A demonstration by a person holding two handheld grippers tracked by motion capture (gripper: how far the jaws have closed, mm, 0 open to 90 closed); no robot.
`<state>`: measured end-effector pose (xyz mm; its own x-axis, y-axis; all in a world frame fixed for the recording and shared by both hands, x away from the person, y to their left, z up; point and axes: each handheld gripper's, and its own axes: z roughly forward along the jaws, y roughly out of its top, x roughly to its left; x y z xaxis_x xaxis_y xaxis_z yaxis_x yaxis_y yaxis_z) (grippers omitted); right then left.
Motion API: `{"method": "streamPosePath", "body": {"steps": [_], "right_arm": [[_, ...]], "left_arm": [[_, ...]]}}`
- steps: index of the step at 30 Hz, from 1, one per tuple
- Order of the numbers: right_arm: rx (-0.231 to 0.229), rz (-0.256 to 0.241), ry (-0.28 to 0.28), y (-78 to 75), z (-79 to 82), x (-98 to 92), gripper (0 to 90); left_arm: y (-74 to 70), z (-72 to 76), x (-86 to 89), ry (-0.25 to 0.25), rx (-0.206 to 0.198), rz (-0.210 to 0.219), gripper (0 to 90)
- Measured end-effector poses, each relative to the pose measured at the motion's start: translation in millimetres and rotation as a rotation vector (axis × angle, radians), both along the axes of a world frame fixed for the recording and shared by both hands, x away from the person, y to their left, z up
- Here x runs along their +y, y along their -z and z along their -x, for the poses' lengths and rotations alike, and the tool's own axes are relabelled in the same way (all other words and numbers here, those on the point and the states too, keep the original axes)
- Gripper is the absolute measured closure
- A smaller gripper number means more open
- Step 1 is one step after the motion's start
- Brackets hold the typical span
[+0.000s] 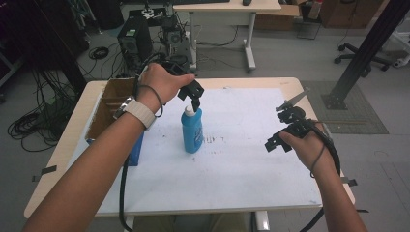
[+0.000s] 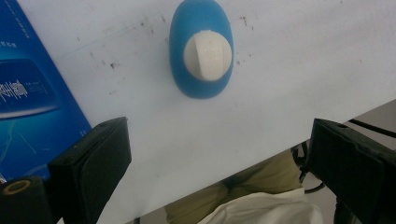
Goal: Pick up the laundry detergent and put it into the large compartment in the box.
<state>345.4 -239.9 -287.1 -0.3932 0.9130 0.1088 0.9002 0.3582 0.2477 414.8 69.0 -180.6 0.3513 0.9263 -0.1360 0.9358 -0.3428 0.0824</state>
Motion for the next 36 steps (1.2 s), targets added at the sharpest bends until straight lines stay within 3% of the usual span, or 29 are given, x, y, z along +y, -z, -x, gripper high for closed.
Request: {"method": "streamPosePath", "body": {"steps": [36], "right_arm": [[0.020, -0.004, 0.001, 8.5, -2.6, -6.3, 9.3]], "left_arm": [[26.6, -27.1, -18.4, 0.001, 0.028, -0.033, 6.6]]}}
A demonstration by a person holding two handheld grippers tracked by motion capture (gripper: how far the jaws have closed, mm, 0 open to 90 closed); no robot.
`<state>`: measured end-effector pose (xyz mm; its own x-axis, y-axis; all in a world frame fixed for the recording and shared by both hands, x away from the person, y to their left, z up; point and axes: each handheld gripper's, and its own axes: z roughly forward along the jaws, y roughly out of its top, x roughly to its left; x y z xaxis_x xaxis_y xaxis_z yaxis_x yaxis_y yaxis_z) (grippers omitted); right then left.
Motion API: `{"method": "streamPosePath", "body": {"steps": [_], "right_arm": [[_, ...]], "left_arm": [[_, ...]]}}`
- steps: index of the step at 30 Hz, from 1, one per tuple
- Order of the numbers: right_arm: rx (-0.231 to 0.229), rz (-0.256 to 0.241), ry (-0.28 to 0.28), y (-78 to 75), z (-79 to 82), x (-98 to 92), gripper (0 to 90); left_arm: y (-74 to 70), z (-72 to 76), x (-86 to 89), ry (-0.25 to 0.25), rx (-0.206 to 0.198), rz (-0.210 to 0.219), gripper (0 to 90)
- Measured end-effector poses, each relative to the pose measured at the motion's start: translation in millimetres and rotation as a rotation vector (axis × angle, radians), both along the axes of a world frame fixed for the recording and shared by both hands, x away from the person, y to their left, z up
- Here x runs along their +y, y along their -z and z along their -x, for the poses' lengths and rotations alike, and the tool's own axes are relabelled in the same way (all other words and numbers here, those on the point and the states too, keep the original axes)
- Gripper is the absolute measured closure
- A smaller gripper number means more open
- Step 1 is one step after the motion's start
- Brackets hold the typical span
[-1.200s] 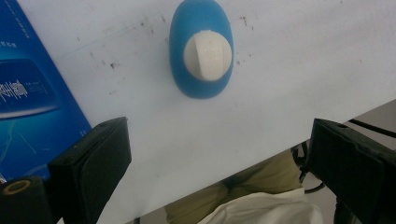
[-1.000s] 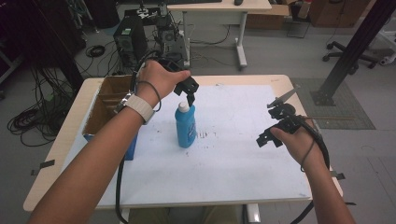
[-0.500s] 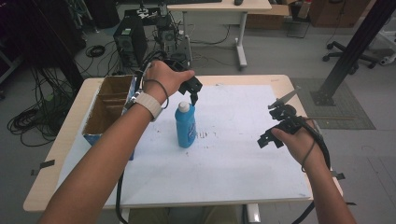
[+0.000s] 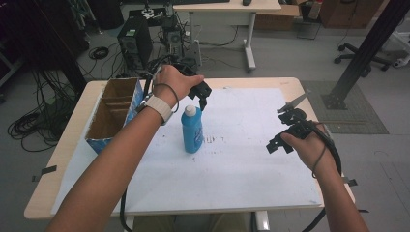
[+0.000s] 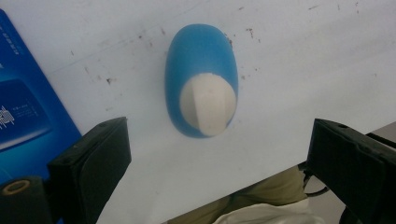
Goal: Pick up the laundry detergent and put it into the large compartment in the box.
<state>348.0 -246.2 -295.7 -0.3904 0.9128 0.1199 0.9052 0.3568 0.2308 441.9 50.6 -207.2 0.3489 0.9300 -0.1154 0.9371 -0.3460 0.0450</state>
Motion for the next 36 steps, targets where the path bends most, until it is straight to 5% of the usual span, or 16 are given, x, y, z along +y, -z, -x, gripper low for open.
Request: {"method": "streamPosePath", "body": {"steps": [36], "right_arm": [[0.010, -0.006, 0.005, 6.8, -1.7, -3.4, 9.3]], "left_arm": [[23.0, -11.3, -4.1, -0.014, -0.020, 0.014, 7.1]]}}
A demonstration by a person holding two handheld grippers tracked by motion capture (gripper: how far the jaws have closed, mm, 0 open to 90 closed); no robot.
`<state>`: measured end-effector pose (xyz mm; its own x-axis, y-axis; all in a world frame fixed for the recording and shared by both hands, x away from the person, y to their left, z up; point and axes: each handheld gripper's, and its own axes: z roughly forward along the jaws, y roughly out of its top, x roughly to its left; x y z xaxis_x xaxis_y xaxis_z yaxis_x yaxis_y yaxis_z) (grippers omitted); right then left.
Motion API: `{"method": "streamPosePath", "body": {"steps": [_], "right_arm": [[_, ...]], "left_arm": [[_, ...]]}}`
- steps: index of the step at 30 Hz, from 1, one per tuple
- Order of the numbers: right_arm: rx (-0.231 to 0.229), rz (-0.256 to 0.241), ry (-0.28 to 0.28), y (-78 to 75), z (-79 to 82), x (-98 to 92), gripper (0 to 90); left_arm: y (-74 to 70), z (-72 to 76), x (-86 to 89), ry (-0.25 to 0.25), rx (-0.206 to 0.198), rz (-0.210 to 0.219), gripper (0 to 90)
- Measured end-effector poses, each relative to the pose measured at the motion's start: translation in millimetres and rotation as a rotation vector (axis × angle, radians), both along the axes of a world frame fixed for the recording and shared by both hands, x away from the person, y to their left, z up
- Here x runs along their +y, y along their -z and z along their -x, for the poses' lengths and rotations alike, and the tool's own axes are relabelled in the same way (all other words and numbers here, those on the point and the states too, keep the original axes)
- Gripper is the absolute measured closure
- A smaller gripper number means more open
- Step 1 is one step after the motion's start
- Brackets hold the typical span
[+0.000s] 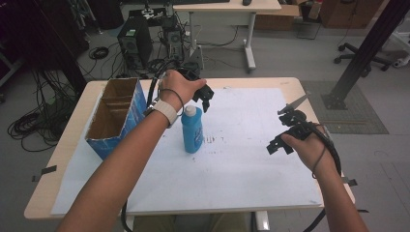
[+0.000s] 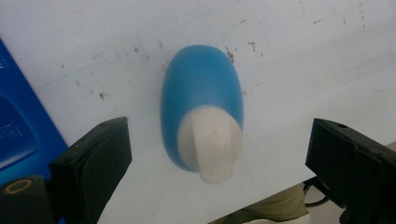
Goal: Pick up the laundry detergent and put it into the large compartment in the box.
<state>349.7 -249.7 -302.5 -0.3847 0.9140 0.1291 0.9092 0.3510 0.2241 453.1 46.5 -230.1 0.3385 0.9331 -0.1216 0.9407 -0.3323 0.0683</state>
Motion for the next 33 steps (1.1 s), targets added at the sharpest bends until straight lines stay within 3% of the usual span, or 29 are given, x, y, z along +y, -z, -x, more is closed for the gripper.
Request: {"method": "streamPosePath", "body": {"steps": [33], "right_arm": [[0.010, -0.012, 0.004, 7.6, 2.6, -5.0, 9.3]], "left_arm": [[33.6, -3.0, 0.0, -0.006, 0.017, -0.016, 7.8]]}}
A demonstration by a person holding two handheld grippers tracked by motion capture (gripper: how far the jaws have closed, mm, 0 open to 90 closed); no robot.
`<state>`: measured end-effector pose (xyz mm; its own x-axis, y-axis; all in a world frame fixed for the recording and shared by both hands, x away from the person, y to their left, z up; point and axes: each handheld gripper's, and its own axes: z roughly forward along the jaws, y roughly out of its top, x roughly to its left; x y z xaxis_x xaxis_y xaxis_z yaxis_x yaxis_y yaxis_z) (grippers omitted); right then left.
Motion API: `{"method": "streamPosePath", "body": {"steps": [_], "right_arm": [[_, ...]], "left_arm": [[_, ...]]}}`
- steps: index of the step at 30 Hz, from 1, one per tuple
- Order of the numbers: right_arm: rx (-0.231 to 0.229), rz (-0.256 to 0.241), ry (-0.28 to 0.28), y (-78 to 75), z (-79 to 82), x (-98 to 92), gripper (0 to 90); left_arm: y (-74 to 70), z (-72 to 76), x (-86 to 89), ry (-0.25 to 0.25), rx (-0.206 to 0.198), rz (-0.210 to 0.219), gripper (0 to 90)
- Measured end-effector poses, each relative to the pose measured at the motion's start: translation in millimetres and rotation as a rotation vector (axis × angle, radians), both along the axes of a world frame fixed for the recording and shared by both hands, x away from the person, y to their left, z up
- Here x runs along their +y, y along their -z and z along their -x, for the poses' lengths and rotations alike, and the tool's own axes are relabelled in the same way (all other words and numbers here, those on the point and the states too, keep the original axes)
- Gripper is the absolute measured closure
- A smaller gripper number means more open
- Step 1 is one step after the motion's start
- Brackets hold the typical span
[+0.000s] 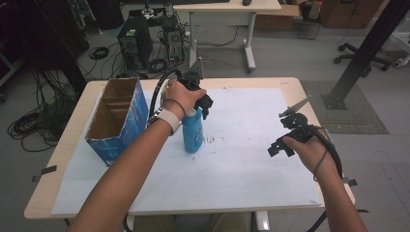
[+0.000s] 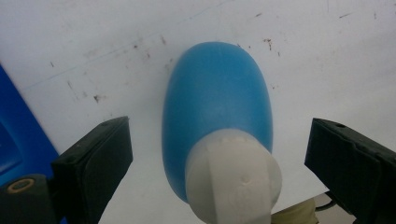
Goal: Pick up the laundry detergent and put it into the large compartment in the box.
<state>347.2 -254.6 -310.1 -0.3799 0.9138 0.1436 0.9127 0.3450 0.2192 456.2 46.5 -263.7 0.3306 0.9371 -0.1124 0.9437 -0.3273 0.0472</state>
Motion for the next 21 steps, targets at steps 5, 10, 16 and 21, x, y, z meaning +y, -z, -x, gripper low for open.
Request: {"method": "streamPosePath", "body": {"steps": [5, 10, 16, 21], "right_arm": [[-0.003, -0.001, -0.004, 0.7, 0.2, -1.2, 9.3], [0.003, -0.003, 0.007, 1.1, 1.0, -2.3, 9.2], [0.005, -0.002, 0.006, 1.8, 1.6, -3.6, 9.3], [0.006, -0.002, 0.006, 2.3, 1.6, -3.4, 9.3]], "left_arm": [[4.5, -0.2, -0.5, 0.002, 0.002, -0.006, 7.9], [6.9, -0.3, -0.9, 0.004, 0.007, -0.008, 8.0], [12.0, 0.1, -1.0, 0.002, 0.009, -0.010, 8.0], [14.7, 0.1, -0.6, 0.003, 0.010, -0.011, 8.1]]}}
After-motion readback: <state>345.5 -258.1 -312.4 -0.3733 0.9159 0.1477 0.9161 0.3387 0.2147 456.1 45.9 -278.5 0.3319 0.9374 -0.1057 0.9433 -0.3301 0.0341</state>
